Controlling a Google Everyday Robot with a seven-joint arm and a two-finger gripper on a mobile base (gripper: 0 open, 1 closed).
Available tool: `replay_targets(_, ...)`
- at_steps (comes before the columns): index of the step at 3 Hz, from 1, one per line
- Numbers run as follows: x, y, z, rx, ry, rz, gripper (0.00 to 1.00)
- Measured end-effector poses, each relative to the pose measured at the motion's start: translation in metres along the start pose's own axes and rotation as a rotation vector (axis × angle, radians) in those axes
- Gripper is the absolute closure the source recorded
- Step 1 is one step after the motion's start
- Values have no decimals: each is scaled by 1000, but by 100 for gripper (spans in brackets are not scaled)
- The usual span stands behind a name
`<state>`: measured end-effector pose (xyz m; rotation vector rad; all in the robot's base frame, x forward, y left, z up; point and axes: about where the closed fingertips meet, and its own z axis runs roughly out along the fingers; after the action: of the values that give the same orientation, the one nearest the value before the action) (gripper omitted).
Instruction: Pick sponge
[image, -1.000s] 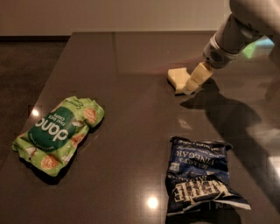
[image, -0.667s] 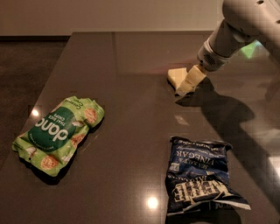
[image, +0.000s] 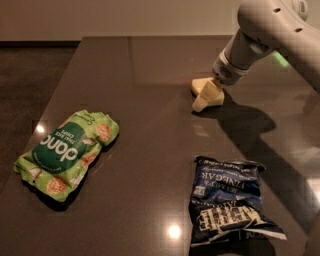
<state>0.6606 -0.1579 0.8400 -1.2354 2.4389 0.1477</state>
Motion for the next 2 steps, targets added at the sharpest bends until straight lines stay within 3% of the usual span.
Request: replay_targets(2,-14,7,-3,-11,-6,-28,63)
